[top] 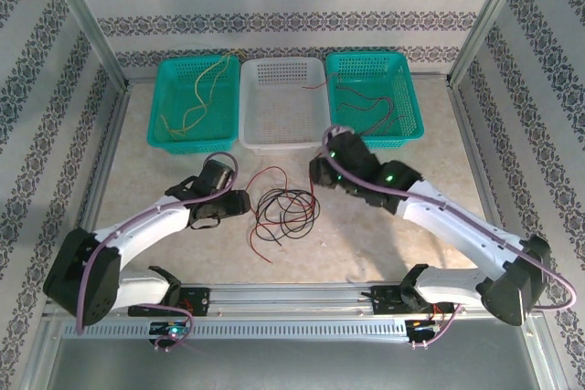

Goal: Untangle the cables

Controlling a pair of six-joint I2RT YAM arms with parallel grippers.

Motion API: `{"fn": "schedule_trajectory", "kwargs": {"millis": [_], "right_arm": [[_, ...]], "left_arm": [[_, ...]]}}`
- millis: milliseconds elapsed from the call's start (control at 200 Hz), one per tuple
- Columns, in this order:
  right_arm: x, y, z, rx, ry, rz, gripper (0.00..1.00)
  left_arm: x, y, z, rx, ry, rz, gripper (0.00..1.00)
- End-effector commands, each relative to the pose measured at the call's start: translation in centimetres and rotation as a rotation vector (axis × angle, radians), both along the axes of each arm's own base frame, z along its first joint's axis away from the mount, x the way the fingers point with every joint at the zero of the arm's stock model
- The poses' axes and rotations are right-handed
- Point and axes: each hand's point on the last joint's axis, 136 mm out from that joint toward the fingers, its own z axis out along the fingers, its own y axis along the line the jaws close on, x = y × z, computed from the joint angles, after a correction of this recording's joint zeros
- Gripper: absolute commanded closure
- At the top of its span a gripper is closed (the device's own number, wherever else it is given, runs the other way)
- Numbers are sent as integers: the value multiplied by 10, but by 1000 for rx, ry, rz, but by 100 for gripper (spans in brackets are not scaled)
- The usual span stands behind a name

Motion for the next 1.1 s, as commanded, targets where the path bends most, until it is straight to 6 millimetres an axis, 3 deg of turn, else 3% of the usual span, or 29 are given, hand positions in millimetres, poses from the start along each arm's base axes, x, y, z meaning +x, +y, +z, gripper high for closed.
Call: {"fn": "schedule_trajectory", "kwargs": {"millis": [0, 275, 495, 630, 725, 855, 984, 1094], "right_arm": [[-12, 6, -17, 0, 3, -49, 50], [-27, 15, -24, 11, 17, -26, 50], [-33, 16, -21, 52, 4, -34, 50], [-36, 16, -24, 57, 14, -33, 50], [-37, 15, -27, 58, 21, -33, 50], [-37, 19, -37, 49, 51, -34, 48], [-39, 33, -60, 20, 127, -6, 48], [-41, 33, -81, -28, 200, -33, 49]], "left_arm": [[22, 4, 8, 52, -59, 5, 48], [46, -15, -17, 21, -18, 21, 55], [53, -17, -34, 80, 42, 10, 68], [52, -15, -38, 108, 48, 8, 82], [47, -12, -31, 101, 21, 14, 91], [38, -5, 1, 81, -56, 30, 100], [24, 5, 31, 60, -114, 38, 100], [11, 12, 49, 35, -148, 54, 100]]}}
